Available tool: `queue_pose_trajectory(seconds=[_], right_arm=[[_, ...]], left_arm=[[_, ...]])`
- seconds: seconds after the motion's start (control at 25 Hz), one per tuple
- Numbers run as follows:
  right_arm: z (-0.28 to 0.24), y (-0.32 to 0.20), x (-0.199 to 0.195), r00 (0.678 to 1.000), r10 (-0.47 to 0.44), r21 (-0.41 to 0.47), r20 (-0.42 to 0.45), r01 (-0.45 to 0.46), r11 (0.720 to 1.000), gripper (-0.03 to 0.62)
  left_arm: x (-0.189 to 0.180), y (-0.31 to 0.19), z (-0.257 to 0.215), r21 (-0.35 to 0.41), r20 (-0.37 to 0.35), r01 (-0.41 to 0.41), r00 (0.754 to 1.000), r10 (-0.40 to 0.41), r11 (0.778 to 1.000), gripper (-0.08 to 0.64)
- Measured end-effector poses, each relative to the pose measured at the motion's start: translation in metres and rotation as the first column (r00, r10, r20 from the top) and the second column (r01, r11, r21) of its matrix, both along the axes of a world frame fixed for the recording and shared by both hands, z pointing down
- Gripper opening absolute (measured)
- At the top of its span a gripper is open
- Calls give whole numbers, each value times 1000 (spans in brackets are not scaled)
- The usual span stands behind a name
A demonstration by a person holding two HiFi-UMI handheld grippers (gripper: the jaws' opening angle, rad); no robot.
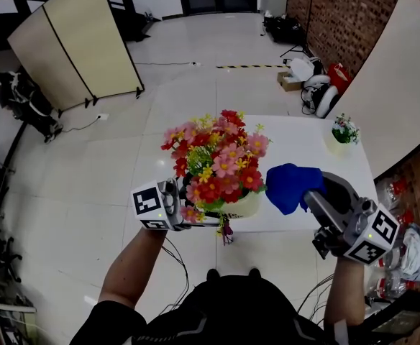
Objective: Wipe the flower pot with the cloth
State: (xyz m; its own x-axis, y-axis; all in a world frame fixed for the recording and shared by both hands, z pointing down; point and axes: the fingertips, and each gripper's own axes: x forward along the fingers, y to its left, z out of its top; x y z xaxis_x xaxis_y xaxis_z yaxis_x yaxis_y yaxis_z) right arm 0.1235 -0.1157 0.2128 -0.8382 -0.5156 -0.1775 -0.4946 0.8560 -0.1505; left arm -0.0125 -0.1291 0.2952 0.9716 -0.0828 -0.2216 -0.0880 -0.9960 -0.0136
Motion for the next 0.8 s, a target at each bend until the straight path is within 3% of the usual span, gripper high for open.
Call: queue_pose_trajectory(seconds=[0.16,0.32,0.48,0.8], right_arm=[[3,5,5,999,-20,-12,29,20,1000,97],[-6,23,-22,987,-159,5,36,159,987,97],[-25,25,-53,966,-259,14,22,258,966,97],[-41,11,-61,952,-307,39,11,306,951,97]], left_arm=[[5,-2,-4,-48,-91,-16,996,12,999,522],[-7,5,-20,-50,-174,-78,982,68,996,522],[-23,16,-43,-14,-180,-140,974,135,990,522],[-17,20,-56,0,-187,-146,972,144,989,522]])
